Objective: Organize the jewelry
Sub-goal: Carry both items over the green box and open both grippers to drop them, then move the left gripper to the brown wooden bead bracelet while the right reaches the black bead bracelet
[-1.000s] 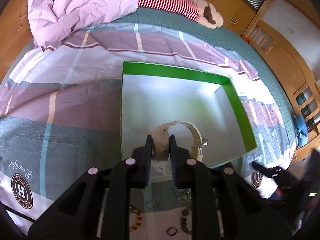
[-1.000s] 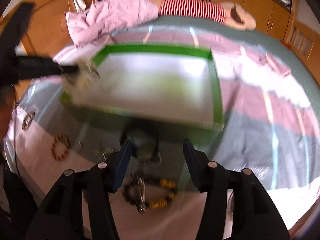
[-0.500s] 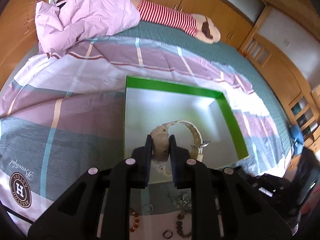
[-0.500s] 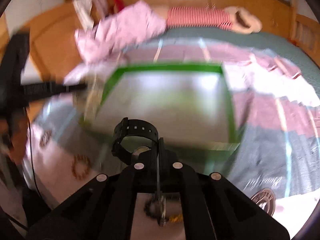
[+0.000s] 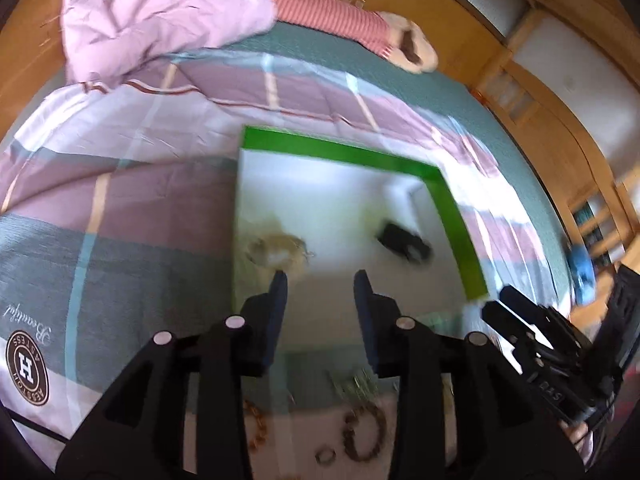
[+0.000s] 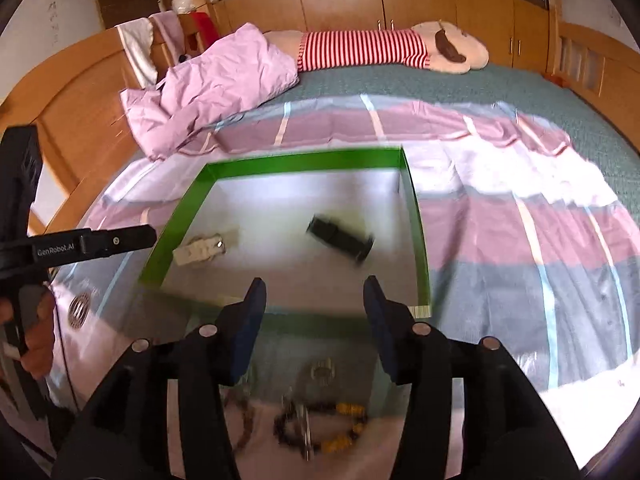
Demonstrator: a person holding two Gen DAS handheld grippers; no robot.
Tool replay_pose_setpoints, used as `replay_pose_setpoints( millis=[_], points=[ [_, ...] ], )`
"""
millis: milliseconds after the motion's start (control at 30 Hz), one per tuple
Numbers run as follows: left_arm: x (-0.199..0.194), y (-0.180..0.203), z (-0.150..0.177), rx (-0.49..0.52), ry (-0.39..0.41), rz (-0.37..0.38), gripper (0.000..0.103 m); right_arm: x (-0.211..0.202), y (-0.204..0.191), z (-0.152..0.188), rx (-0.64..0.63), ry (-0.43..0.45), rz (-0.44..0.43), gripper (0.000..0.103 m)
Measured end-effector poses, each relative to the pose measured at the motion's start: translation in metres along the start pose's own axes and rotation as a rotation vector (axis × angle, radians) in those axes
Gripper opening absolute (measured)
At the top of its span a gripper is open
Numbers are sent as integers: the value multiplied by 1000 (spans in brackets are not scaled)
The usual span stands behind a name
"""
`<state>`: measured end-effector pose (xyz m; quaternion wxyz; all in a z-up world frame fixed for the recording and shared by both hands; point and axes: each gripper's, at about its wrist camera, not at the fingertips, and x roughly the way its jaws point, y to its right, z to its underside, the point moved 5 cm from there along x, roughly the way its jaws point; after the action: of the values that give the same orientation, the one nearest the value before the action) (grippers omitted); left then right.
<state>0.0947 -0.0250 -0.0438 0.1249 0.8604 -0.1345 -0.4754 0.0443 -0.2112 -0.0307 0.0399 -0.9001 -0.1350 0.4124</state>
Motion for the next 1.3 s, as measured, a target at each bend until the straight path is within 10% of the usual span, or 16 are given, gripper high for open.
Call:
replay_pose_setpoints(
  millis=[400, 467, 1300],
  points=[
    [49, 28, 116, 136, -331, -78, 46, 22, -23, 78, -132, -217, 15, 43],
    [52, 33, 120, 156, -341, -79, 46, 23, -27, 81, -151, -231, 8, 23],
    [82, 41, 135, 267, -355, -232, 14, 32, -36, 97, -154, -272, 32, 23]
  ],
)
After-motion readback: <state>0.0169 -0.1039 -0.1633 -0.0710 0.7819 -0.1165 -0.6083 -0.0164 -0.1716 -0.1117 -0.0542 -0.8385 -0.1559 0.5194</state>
